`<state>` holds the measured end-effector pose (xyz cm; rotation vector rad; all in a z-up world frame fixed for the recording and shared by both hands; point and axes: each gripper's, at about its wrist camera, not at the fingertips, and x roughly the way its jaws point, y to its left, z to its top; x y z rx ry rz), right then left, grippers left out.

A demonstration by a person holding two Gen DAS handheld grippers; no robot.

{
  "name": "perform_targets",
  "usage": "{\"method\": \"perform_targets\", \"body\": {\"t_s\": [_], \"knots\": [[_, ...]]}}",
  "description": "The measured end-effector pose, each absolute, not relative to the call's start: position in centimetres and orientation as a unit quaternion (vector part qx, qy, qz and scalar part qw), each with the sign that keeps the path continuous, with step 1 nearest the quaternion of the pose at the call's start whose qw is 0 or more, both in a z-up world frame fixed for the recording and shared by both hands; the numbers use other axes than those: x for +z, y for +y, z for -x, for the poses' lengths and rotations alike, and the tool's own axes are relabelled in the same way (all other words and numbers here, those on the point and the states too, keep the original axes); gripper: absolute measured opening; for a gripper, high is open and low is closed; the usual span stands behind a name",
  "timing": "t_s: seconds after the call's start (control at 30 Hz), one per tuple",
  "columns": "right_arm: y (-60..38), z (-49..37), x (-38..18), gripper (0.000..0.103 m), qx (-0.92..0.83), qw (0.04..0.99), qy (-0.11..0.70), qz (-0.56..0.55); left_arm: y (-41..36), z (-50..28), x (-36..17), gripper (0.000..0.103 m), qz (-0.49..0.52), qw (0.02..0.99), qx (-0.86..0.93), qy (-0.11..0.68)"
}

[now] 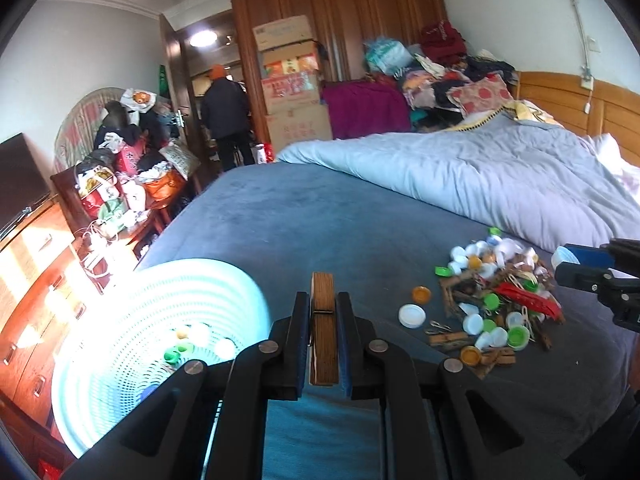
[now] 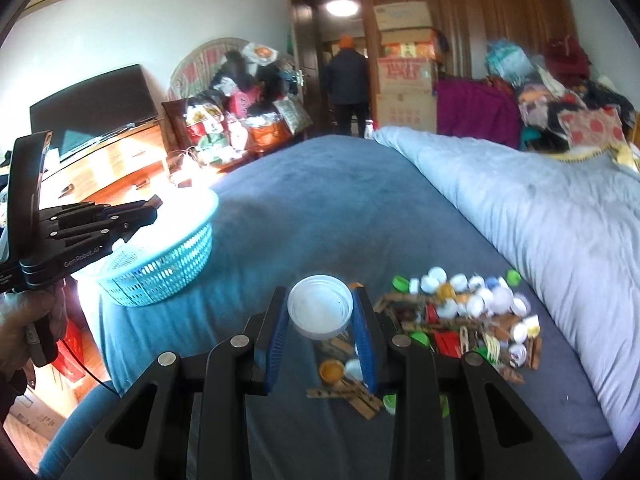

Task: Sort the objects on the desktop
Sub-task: 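Carry the clothespin and white cap over the light-blue basket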

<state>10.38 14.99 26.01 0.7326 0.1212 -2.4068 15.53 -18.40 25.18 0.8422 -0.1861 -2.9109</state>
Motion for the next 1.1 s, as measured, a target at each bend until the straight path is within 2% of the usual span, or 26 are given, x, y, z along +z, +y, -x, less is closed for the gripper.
{"method": "perform_targets", "body": {"t_s": [0.67,1.1], "knots": [[5.5,-11.0,32.7,0.030,-0.896,0.370,0.100,-0.226,-23.8,-17.8,28.4,0.014,-0.255,0.106,-0.960,-0.046],[-4.1,-11.2,37.4,0.030,-0.875,0.428,0.122,-0.190,-32.3,-20.0,30.6,0.013,-0.241,0.173,-0.955,-0.018]]}}
